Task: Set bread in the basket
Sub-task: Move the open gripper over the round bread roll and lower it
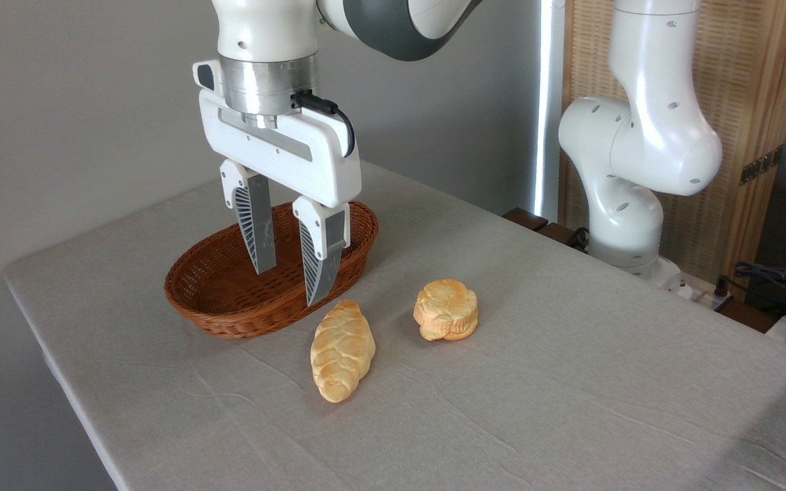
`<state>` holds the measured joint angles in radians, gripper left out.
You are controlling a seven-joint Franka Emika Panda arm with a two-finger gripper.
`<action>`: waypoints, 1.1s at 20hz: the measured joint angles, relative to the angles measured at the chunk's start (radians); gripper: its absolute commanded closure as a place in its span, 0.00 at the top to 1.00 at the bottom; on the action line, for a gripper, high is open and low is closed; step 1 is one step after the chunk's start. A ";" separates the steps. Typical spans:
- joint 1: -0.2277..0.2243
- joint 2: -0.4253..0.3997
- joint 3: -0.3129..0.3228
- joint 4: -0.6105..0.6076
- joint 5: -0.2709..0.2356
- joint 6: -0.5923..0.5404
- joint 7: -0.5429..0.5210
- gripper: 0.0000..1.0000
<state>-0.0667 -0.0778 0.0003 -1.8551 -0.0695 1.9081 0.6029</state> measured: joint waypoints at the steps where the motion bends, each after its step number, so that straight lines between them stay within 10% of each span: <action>1: 0.001 0.000 0.000 0.000 -0.002 -0.001 0.011 1.00; 22: 0.006 0.003 0.000 0.000 -0.047 -0.099 0.159 1.00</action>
<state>-0.0603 -0.0751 0.0000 -1.8550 -0.1162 1.8089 0.7623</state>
